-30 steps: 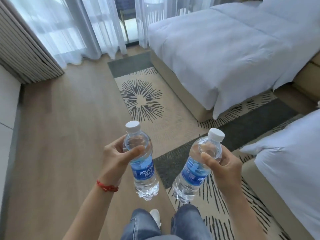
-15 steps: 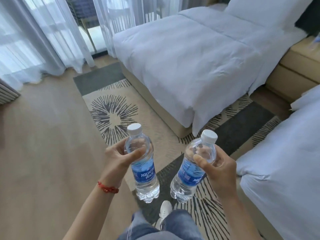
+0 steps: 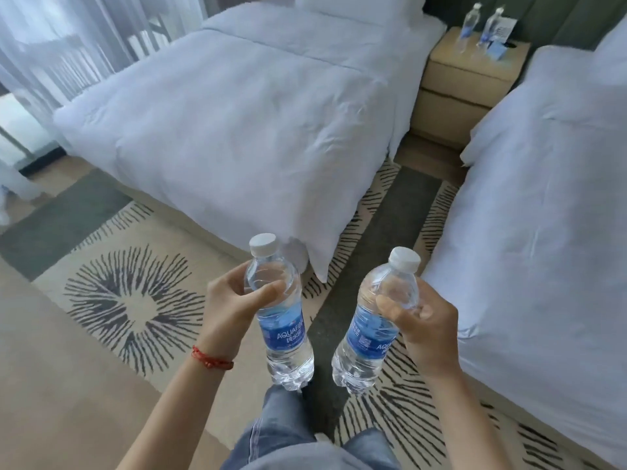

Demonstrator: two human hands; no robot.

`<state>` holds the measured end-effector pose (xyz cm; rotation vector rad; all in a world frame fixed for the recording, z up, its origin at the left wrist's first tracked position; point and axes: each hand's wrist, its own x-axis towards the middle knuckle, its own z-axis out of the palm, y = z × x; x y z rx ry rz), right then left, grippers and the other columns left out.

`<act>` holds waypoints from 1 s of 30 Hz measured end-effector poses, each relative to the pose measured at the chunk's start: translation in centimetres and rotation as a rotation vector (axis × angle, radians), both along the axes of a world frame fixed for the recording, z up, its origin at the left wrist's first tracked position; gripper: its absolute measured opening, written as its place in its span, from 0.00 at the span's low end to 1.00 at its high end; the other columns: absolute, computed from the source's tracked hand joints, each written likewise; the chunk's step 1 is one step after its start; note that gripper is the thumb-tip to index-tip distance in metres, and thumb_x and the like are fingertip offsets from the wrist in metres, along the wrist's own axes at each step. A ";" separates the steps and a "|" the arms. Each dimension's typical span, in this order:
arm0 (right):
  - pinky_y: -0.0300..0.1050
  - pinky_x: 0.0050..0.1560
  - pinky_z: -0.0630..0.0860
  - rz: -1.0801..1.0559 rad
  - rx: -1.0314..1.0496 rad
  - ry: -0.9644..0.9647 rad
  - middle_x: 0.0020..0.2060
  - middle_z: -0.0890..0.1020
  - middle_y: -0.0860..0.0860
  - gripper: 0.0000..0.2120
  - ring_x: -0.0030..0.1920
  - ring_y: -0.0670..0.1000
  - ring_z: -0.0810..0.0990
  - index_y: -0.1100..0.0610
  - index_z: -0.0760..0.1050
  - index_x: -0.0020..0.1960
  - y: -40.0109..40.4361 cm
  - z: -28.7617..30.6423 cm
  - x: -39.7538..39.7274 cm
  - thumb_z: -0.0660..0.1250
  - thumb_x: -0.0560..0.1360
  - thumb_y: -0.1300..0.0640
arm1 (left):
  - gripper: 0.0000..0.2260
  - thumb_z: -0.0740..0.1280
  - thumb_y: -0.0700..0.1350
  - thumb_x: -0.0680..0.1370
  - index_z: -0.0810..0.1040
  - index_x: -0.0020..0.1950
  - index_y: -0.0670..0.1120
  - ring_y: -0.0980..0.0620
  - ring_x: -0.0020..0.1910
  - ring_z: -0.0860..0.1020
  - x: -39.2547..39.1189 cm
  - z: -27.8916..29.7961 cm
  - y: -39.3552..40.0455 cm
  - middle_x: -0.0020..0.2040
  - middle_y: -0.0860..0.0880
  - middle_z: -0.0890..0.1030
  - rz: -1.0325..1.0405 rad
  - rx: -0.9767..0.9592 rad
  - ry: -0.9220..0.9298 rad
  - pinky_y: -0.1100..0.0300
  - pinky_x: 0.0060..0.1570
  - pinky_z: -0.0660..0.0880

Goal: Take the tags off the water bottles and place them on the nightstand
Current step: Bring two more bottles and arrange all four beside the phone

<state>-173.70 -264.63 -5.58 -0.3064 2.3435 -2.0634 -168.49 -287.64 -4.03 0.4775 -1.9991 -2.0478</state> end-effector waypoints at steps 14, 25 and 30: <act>0.29 0.34 0.72 -0.588 -0.021 -0.034 0.29 0.80 0.40 0.09 0.32 0.38 0.76 0.44 0.78 0.34 -0.2 0.3 -11.9 0.71 0.59 0.41 | 0.15 0.73 0.53 0.60 0.84 0.43 0.49 0.51 0.40 0.83 -21.8 0.1 -2.2 0.40 0.49 0.85 -0.439 -0.038 0.025 0.63 0.37 0.78; 0.26 0.31 0.71 -0.693 -0.001 -0.067 0.29 0.81 0.39 0.11 0.32 0.36 0.76 0.46 0.79 0.35 4.1 -0.7 -25.6 0.70 0.57 0.41 | 0.14 0.73 0.54 0.60 0.84 0.42 0.51 0.51 0.40 0.83 -37.3 -1.7 2.0 0.40 0.50 0.85 -0.496 -0.013 -0.006 0.62 0.39 0.79; 0.26 0.31 0.71 -0.682 0.038 -0.058 0.29 0.80 0.38 0.13 0.32 0.36 0.76 0.46 0.78 0.36 7.5 -0.7 -35.7 0.69 0.57 0.40 | 0.15 0.73 0.54 0.59 0.84 0.42 0.49 0.51 0.40 0.83 -47.0 -1.9 6.1 0.39 0.49 0.85 -0.461 0.007 0.008 0.64 0.37 0.78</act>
